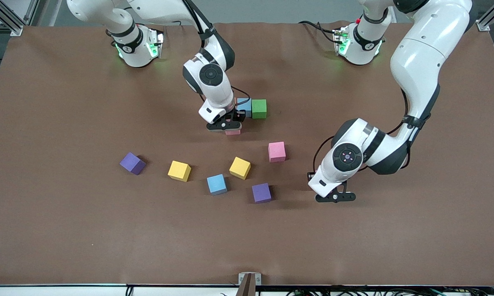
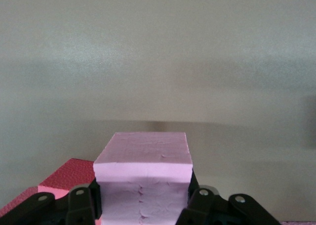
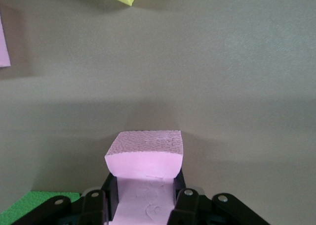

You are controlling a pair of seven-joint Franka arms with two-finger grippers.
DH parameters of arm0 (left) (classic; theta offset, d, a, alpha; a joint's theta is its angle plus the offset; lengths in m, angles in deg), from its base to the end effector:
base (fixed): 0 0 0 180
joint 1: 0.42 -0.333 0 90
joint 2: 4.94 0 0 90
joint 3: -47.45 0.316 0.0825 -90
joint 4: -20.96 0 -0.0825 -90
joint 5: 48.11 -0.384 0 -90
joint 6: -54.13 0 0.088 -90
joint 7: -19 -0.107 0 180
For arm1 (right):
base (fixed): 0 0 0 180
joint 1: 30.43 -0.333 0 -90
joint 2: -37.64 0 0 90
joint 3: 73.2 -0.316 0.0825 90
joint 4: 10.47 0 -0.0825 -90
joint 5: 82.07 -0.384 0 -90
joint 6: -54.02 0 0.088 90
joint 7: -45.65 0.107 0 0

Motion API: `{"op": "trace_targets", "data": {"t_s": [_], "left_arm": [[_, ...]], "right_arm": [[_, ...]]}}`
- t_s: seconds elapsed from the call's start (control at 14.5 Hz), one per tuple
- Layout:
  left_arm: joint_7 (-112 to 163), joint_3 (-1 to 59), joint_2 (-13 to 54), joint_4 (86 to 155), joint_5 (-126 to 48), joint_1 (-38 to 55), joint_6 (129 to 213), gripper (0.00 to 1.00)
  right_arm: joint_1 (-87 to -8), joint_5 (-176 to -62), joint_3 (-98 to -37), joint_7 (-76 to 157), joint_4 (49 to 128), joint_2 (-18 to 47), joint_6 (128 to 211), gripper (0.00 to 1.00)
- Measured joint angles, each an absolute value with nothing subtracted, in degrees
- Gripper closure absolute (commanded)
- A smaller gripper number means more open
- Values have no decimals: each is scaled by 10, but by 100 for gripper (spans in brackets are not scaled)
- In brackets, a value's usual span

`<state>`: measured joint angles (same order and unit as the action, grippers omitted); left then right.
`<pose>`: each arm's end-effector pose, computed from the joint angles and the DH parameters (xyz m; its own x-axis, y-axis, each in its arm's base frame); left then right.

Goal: Arrange 11 blocks into digit 3
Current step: 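Place the pink cube below the orange cube with the right gripper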

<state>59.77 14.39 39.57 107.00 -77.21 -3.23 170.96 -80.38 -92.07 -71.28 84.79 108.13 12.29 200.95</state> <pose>0.6468 -0.2676 0.2507 0.9976 0.0433 -0.0540 0.0384 -0.9954 -0.0883 0.4002 0.4414 0.2191 0.9997 0.0159 -0.0193 0.0139 -0.9951 -0.0979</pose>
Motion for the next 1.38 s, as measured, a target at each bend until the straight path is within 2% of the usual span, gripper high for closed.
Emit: {"op": "trace_targets", "data": {"t_s": [0.48,1.38], "left_arm": [[634,125,390,1067,-772,-35,1709,54],[635,122,382,1065,-772,-35,1709,53]], "right_arm": [[-800,-922,-714,834,1082,129,1970,100],[-799,-922,-715,834,1083,130,1970,99]]}}
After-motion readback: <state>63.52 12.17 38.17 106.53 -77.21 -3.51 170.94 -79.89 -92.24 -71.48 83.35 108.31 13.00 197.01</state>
